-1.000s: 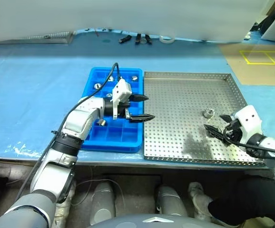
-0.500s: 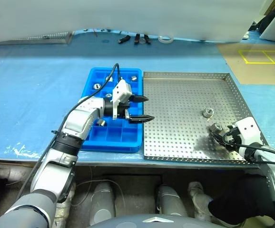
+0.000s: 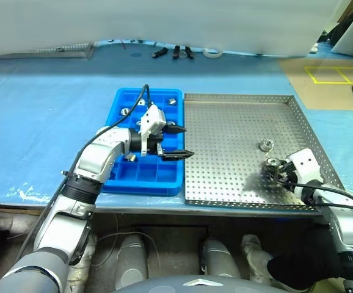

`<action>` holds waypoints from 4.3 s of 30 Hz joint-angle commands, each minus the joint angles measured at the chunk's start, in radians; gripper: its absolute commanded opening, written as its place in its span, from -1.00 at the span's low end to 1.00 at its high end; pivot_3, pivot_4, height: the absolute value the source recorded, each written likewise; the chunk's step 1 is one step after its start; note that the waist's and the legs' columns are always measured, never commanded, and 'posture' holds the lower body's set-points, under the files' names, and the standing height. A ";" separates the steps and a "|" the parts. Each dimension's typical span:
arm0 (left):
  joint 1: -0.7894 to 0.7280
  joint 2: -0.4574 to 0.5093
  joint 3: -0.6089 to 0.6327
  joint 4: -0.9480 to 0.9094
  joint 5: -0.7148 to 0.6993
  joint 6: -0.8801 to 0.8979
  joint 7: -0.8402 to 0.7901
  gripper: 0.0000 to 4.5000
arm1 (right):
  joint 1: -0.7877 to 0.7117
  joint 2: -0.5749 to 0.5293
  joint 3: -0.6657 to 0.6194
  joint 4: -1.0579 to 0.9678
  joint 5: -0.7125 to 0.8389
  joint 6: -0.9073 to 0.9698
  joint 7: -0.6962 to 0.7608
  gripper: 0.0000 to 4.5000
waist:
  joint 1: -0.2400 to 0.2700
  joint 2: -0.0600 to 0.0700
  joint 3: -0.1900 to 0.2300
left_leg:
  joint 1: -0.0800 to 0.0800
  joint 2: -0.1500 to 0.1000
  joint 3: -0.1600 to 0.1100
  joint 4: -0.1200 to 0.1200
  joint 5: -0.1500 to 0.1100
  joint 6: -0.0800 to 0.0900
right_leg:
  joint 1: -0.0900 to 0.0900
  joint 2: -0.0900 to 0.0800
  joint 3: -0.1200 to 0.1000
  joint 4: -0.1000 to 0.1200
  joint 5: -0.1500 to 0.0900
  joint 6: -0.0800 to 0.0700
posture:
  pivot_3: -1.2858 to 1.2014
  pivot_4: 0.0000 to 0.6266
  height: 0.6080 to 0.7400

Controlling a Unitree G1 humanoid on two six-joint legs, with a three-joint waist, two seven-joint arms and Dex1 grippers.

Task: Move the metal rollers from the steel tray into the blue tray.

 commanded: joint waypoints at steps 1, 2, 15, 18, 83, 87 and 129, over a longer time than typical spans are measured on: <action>-0.005 0.010 0.024 -0.038 -0.011 -0.002 0.004 1.00 | -0.012 0.009 0.010 -0.016 0.002 -0.003 -0.008 -0.28 | 0.000 0.000 0.000 | 0.000 0.000 0.000 0.000 0.000 0.000 | 0.000 0.000 0.000 0.000 0.000 0.000 | -0.13 -0.52 1.00; 0.000 0.014 0.025 -0.045 -0.013 0.002 0.002 1.00 | -0.016 0.009 0.012 -0.027 0.004 -0.001 -0.006 -0.28 | -0.001 0.000 0.000 | 0.000 0.000 0.000 0.000 0.000 0.000 | 0.000 0.000 0.000 -0.001 -0.001 0.001 | -0.13 -0.52 1.00; 0.151 0.173 0.129 -0.225 -0.095 0.096 -0.011 1.00 | -0.307 0.021 0.176 -0.344 0.233 0.216 0.160 -0.28 | -0.001 0.001 0.000 | 0.001 0.001 0.002 -0.015 0.001 -0.002 | -0.005 0.002 -0.001 -0.008 0.000 0.000 | -0.03 -0.52 1.00; 0.213 0.217 0.162 -0.297 -0.114 0.129 0.017 1.00 | -0.399 0.033 0.250 -0.317 0.239 0.220 0.207 -0.28 | 0.016 0.001 0.000 | 0.000 0.002 0.003 -0.018 0.002 -0.004 | -0.005 0.002 -0.001 -0.008 -0.001 -0.002 | 0.04 -0.52 1.00; 0.601 0.333 0.308 -0.590 -0.211 0.165 0.232 1.00 | -0.689 0.269 0.625 0.155 -0.013 0.141 0.466 0.61 | 0.141 -0.002 -0.001 | -0.009 0.006 -0.005 -0.015 0.009 -0.014 | -0.018 0.004 -0.001 0.008 -0.001 -0.004 | 0.22 -0.52 1.00; 0.512 0.290 0.256 -0.553 -0.198 0.169 0.257 1.00 | -0.705 0.229 0.563 0.116 -0.026 0.137 0.421 0.61 | 0.143 -0.002 -0.001 | -0.009 0.006 -0.005 -0.014 0.009 -0.015 | -0.017 0.004 -0.001 0.009 0.000 -0.004 | 0.19 -0.52 1.00; 0.066 0.009 0.012 -0.171 -0.045 0.066 0.109 1.00 | -0.213 0.317 -0.062 -0.209 0.033 0.127 -0.364 0.99 | 0.029 -0.002 -0.002 | -0.008 0.005 -0.001 -0.010 0.008 -0.013 | -0.017 0.005 0.000 0.008 0.002 -0.004 | -0.07 -0.52 1.00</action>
